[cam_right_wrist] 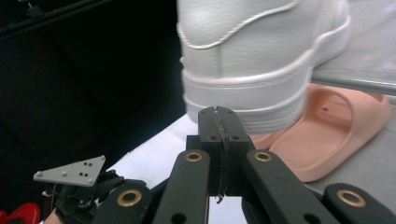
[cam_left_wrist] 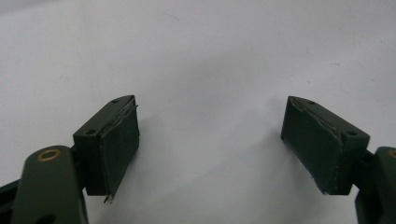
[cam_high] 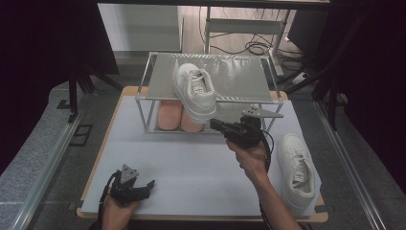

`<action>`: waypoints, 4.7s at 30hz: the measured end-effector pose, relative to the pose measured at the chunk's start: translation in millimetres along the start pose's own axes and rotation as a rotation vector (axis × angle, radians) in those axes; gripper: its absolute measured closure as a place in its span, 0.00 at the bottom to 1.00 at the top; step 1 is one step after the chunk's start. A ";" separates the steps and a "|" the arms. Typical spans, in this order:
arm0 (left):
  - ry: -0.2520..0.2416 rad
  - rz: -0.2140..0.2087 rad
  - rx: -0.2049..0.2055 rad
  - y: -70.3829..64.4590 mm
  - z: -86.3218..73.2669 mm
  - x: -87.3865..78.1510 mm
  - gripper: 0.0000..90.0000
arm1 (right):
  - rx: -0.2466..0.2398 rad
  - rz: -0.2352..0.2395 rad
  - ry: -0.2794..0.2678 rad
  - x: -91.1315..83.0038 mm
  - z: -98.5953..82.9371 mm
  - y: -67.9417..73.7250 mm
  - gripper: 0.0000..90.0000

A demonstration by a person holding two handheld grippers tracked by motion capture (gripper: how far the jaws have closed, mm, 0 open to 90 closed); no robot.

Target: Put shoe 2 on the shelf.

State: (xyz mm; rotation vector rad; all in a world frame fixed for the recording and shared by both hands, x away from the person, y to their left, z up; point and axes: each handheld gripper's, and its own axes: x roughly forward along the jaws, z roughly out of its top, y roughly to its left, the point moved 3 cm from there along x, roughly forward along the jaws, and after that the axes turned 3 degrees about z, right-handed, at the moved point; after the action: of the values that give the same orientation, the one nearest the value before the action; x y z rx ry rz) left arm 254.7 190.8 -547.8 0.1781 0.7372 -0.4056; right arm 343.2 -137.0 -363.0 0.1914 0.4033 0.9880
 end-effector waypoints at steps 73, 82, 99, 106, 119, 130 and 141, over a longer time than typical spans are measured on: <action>-0.001 -0.001 0.001 0.2 -0.1 -0.1 0.22 | 0.040 -0.048 0.055 103.6 33.1 -26.8 1.00; -0.001 -0.001 0.002 0.2 -0.2 -0.1 0.22 | 0.040 -0.047 0.063 107.2 31.4 -26.2 1.00; 0.000 -0.002 0.004 0.2 -0.2 -0.3 0.22 | -0.062 -0.102 0.136 81.1 13.0 -22.6 0.86; 0.004 -0.001 0.003 0.2 -0.3 -0.5 0.22 | -0.128 -0.126 0.188 74.3 -0.7 -22.4 0.74; 0.003 -0.001 0.002 0.0 -0.3 -0.4 0.22 | -0.207 -0.134 0.301 62.6 -25.5 -20.8 0.56; 0.003 -0.001 0.003 0.1 -0.2 -0.4 0.22 | -0.182 -0.136 0.360 38.4 -44.7 -33.5 0.53; 0.002 -0.001 0.005 0.3 -0.2 -0.3 0.22 | -0.161 -0.145 0.398 14.2 -59.6 -38.1 0.56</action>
State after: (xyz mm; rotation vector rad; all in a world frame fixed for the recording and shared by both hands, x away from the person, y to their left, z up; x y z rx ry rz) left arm 254.5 191.3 -547.7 0.1827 0.7387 -0.4082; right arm 354.8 -147.2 -433.5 -0.1827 0.6873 0.9090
